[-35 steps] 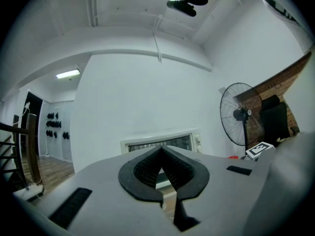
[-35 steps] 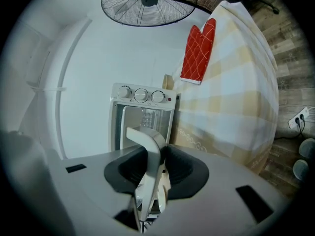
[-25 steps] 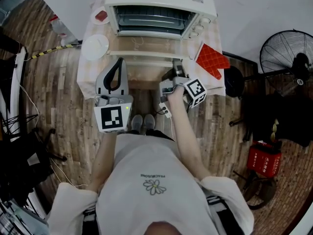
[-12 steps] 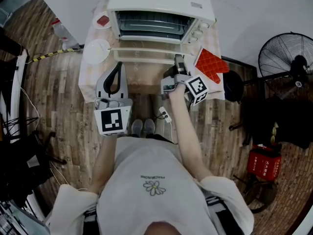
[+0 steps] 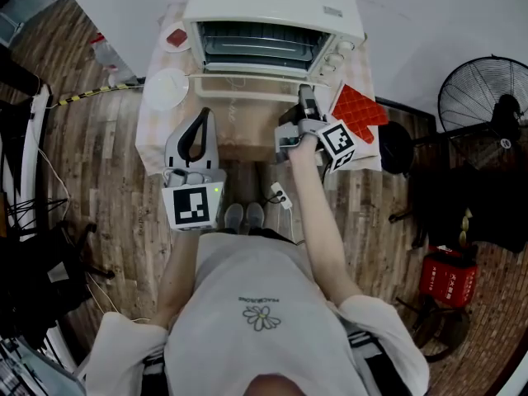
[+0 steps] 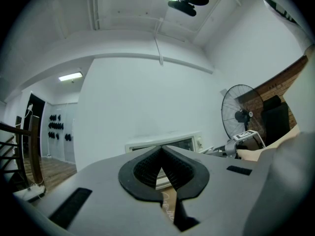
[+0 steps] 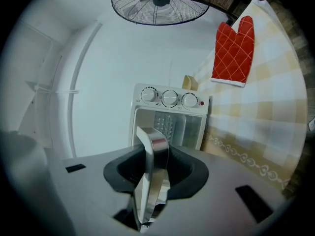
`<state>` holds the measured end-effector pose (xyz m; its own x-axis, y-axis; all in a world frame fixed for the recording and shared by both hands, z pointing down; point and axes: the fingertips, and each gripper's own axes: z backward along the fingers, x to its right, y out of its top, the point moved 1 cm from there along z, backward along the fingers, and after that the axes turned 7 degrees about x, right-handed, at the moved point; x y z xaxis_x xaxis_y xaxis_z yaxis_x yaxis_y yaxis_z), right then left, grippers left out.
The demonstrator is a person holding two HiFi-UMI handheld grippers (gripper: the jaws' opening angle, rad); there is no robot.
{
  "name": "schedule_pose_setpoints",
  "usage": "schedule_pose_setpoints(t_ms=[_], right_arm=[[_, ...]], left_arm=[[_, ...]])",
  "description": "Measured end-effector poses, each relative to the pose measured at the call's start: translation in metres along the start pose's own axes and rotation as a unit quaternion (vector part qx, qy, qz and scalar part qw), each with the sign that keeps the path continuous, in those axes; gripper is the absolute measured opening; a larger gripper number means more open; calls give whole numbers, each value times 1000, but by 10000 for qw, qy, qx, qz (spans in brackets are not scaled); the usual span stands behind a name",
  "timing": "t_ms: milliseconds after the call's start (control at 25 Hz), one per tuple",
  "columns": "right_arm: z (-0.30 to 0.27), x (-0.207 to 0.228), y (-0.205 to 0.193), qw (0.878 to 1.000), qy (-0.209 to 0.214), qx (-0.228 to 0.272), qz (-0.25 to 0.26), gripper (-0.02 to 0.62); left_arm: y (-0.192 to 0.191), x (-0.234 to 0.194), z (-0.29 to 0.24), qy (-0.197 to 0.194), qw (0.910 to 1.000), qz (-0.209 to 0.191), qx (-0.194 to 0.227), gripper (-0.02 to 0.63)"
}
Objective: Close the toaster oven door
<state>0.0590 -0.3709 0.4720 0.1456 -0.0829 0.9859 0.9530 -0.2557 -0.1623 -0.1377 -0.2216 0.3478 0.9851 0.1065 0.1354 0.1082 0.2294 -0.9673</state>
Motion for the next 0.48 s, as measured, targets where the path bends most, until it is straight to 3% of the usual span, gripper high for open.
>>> schedule_pose_setpoints(t_ms=[480], right_arm=[[-13,-10,2,9999,69,44,-119,84]], left_arm=[[0,-8,3,103,9999,5,3,14]])
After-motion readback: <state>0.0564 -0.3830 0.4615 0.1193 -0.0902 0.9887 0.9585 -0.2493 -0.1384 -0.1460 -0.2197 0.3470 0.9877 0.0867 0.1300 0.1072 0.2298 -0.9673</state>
